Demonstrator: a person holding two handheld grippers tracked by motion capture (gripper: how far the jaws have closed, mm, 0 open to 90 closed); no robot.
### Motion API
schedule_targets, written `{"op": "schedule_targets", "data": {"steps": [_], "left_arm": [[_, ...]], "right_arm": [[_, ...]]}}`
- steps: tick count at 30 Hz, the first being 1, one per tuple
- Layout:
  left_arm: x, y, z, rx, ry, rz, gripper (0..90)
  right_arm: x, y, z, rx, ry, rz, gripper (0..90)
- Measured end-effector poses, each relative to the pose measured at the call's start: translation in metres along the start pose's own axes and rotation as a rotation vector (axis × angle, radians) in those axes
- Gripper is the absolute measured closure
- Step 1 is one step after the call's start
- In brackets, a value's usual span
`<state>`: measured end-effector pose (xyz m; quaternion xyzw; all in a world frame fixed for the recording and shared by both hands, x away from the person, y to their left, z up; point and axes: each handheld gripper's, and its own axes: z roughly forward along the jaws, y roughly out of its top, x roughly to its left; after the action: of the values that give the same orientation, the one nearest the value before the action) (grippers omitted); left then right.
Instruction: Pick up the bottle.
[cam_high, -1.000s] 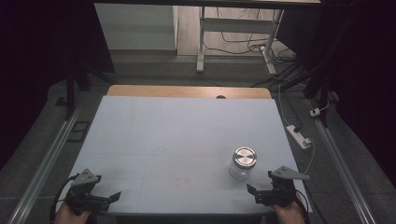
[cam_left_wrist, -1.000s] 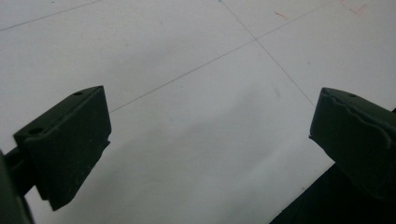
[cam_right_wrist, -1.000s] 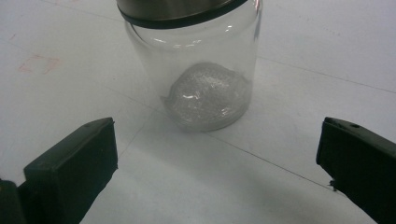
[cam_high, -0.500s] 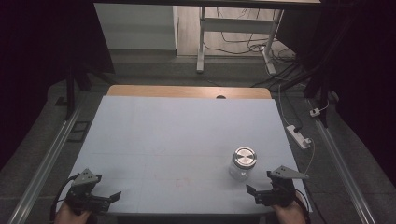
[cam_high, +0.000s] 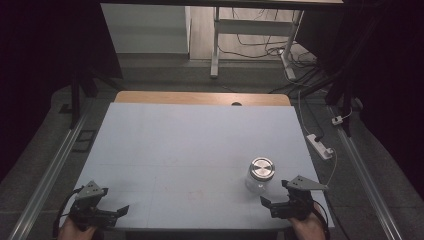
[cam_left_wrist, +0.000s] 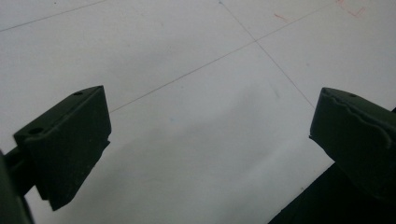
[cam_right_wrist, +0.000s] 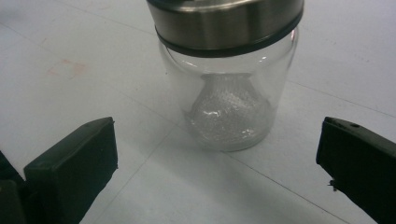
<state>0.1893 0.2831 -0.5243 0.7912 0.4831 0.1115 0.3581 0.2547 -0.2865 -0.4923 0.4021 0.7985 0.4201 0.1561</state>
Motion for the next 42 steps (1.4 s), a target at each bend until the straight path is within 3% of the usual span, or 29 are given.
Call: {"op": "schedule_targets", "data": {"steps": [17,27,42], "left_arm": [[0.000,0.000,0.001,0.003,-0.005,0.001,0.0],[0.001,0.000,0.001,0.007,-0.010,-0.003,0.0],[0.001,0.000,0.001,0.011,-0.016,-0.004,0.0]], "right_arm": [[-0.002,0.012,0.017,0.007,-0.004,0.003,0.0],[-0.002,0.018,0.032,0.022,-0.035,-0.021,0.0],[-0.006,0.025,0.054,0.073,-0.009,-0.033,0.0]]}}
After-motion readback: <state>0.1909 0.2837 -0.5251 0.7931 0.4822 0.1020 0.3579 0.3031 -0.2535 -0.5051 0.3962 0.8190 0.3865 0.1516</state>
